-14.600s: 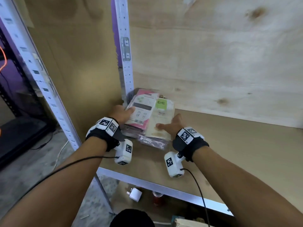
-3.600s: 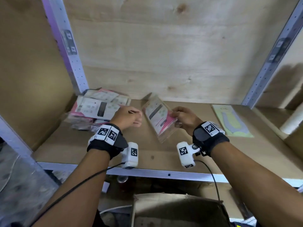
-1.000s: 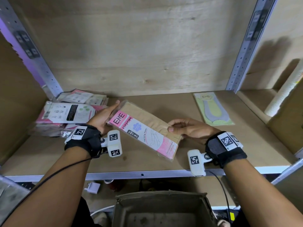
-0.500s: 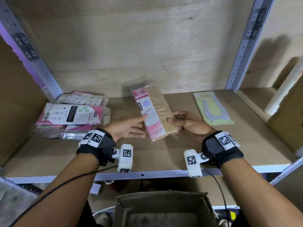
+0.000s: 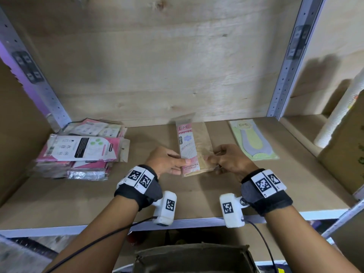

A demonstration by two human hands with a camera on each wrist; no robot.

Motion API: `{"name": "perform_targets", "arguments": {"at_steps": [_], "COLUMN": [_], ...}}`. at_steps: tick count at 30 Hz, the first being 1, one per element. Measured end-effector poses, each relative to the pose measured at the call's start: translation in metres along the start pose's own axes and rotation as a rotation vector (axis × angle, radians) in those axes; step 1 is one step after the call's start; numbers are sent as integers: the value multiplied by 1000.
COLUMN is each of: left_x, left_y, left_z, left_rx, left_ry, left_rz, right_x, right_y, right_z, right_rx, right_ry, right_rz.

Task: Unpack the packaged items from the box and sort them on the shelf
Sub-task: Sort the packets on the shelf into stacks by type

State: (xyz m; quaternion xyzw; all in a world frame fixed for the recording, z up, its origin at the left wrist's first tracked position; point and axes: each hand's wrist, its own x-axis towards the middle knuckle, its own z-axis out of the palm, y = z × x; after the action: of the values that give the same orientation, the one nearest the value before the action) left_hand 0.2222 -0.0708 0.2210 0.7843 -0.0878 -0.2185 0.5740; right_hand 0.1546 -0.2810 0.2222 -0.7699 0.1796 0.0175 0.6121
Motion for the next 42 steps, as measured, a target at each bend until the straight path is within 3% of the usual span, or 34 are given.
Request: {"name": "perform_targets", "arguments": {"at_steps": [10,16,23,42], "left_x": [9,13,22,40], "left_y": [6,10,21,19], "left_z": [16,26,41,52], "left_rx": [46,82,-29,-77], "left_ry": [58,-9,-85,-77], "left_rz": [-71,-76,-77,-79], "right_x": [-5,-1,-1,-3], "right_y": [-2,-4,-3,0], "right_z": [-8,-13,-27,-36], "right_rx": [-468,-395,-389,-371], "right_ry": [123,73,95,109], "right_rz": [18,29,19,14]}}
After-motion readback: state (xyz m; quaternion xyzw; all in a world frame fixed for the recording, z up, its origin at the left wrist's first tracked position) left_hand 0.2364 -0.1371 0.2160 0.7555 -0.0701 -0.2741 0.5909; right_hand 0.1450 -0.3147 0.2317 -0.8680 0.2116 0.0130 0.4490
